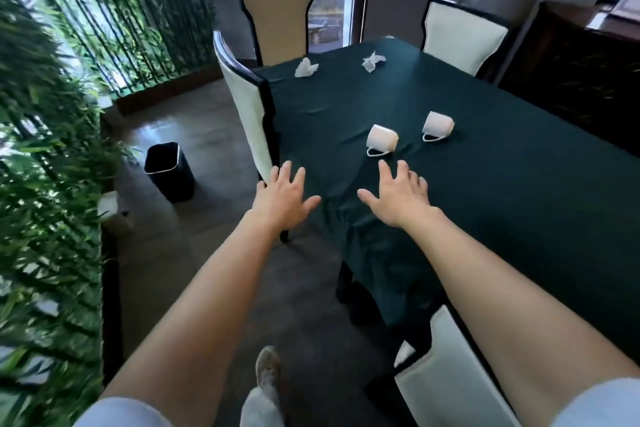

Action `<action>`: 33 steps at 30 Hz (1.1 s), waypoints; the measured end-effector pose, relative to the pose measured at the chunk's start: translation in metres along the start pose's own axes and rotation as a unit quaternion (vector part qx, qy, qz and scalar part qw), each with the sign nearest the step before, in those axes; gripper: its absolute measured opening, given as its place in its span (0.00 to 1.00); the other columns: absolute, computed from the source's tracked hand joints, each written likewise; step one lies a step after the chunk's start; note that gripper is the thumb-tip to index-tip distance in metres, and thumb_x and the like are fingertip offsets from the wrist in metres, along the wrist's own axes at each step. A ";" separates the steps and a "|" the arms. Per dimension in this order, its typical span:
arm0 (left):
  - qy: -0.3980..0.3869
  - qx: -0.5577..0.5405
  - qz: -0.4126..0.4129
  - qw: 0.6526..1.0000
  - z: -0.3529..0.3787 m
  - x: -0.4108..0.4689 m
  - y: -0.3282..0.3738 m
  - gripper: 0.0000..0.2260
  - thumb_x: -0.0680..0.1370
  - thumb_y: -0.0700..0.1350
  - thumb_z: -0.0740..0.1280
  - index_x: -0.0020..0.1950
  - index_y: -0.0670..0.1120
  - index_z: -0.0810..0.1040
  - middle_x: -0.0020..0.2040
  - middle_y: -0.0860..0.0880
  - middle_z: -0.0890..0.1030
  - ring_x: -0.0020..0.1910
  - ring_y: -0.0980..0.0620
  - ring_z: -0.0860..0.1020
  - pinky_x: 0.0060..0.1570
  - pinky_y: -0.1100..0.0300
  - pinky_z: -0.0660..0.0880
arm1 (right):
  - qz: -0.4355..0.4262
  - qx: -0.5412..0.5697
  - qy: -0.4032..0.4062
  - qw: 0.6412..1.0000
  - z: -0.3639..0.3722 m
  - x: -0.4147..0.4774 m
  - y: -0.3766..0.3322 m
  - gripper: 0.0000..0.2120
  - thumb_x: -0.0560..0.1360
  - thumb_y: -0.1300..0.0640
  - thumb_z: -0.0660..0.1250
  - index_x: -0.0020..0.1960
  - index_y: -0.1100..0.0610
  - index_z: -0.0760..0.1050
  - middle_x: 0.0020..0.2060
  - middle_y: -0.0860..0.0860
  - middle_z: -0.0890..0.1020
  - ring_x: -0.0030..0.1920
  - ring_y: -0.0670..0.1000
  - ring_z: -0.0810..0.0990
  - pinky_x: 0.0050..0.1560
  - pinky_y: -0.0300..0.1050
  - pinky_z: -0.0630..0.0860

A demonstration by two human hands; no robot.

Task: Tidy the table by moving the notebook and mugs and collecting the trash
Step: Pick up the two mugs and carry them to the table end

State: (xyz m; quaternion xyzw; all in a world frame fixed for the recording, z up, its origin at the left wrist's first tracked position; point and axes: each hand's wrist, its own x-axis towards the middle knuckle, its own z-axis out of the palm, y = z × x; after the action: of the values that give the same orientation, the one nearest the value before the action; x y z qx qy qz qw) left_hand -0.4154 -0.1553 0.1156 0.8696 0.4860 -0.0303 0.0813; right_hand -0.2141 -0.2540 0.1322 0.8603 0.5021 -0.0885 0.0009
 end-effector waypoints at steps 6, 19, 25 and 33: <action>-0.025 -0.024 0.036 0.999 -0.001 0.079 -0.035 0.36 0.83 0.64 0.57 0.84 0.47 0.52 0.85 0.42 0.50 0.84 0.39 0.51 0.78 0.38 0.59 | 0.044 -0.002 0.008 0.999 -0.003 0.068 -0.031 0.38 0.80 0.34 0.55 0.81 0.54 0.51 0.77 0.63 0.60 0.73 0.65 0.65 0.73 0.59 0.60; -0.077 -0.039 0.122 0.989 -0.009 0.219 -0.065 0.35 0.83 0.64 0.57 0.84 0.47 0.54 0.85 0.42 0.50 0.84 0.40 0.51 0.78 0.39 0.60 | 0.149 0.012 -0.010 0.989 0.004 0.161 -0.055 0.37 0.80 0.35 0.56 0.81 0.54 0.51 0.77 0.64 0.60 0.73 0.65 0.66 0.74 0.60 0.60; -0.090 -0.034 0.153 0.984 -0.006 0.270 -0.047 0.34 0.83 0.63 0.57 0.84 0.46 0.54 0.85 0.41 0.51 0.83 0.40 0.52 0.77 0.39 0.61 | 0.180 0.022 -0.017 0.983 0.013 0.201 -0.034 0.37 0.80 0.35 0.56 0.80 0.55 0.52 0.76 0.63 0.61 0.72 0.65 0.66 0.73 0.60 0.61; -0.109 -0.053 0.161 0.979 0.011 0.343 0.000 0.34 0.83 0.63 0.58 0.83 0.47 0.55 0.85 0.41 0.52 0.83 0.41 0.53 0.77 0.39 0.62 | 0.192 0.058 -0.017 0.979 0.029 0.278 0.011 0.37 0.79 0.36 0.59 0.80 0.55 0.53 0.73 0.62 0.64 0.70 0.64 0.68 0.70 0.58 0.64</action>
State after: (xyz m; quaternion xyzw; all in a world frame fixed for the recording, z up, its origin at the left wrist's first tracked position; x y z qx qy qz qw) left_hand -0.2347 0.1314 0.0600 0.9223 0.3290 -0.0857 0.1841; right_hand -0.0755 -0.0221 0.0603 0.9377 0.3212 -0.1306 -0.0239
